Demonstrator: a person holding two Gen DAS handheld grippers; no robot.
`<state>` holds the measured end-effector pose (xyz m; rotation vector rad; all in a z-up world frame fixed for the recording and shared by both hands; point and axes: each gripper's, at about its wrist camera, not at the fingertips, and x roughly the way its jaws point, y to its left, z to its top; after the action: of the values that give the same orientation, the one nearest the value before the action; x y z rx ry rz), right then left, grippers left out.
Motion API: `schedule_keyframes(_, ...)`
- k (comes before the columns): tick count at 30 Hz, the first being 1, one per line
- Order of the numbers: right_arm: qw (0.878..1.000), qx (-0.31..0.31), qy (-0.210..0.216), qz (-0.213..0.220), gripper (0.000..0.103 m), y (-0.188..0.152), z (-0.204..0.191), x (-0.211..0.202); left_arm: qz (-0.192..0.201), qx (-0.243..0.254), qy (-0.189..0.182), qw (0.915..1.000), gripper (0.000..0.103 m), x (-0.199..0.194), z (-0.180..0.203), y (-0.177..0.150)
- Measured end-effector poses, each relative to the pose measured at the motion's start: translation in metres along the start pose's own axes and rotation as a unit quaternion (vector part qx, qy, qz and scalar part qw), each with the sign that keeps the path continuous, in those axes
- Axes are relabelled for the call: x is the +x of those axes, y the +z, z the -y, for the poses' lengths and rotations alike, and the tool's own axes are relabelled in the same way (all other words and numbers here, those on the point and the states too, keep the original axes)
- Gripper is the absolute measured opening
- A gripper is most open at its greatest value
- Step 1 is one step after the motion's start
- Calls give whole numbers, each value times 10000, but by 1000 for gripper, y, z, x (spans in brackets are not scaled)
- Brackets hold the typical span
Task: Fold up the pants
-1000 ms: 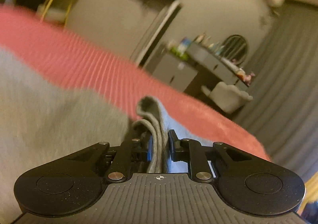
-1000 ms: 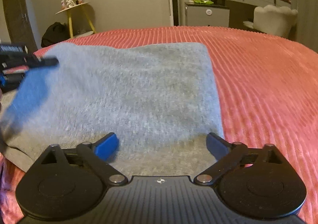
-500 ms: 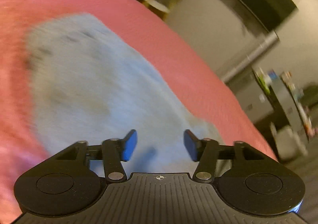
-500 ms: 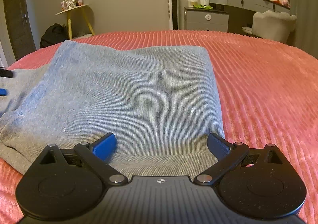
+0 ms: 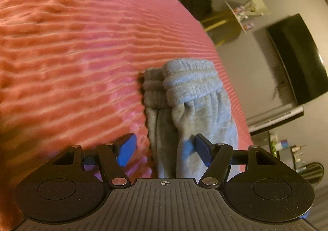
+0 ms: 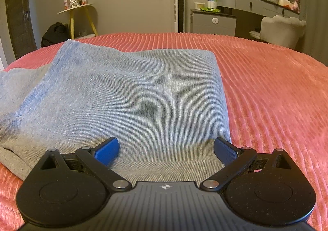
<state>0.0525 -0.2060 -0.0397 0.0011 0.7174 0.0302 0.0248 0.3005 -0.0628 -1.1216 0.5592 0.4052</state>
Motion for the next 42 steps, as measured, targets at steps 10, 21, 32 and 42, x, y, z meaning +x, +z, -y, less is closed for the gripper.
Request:
schedule_keyframes(10, 9999, -92, -50, 58, 99, -1, -3, 3, -89, 65, -336, 9994, 68, 43, 7, 30)
schedule_keyframes(21, 10000, -41, -19, 50, 99, 2, -1, 3, 630, 2355, -591, 9680, 22, -24, 120, -7)
schedule_keyframes(32, 9960, 757, 466, 68, 99, 12, 23, -12, -269, 4686, -1396, 8719, 25, -54, 242, -187)
schedule_keyframes(42, 9883, 1241, 865, 219, 99, 14, 35, -22, -1498, 6473, -1365, 7348, 46, -35, 231, -312)
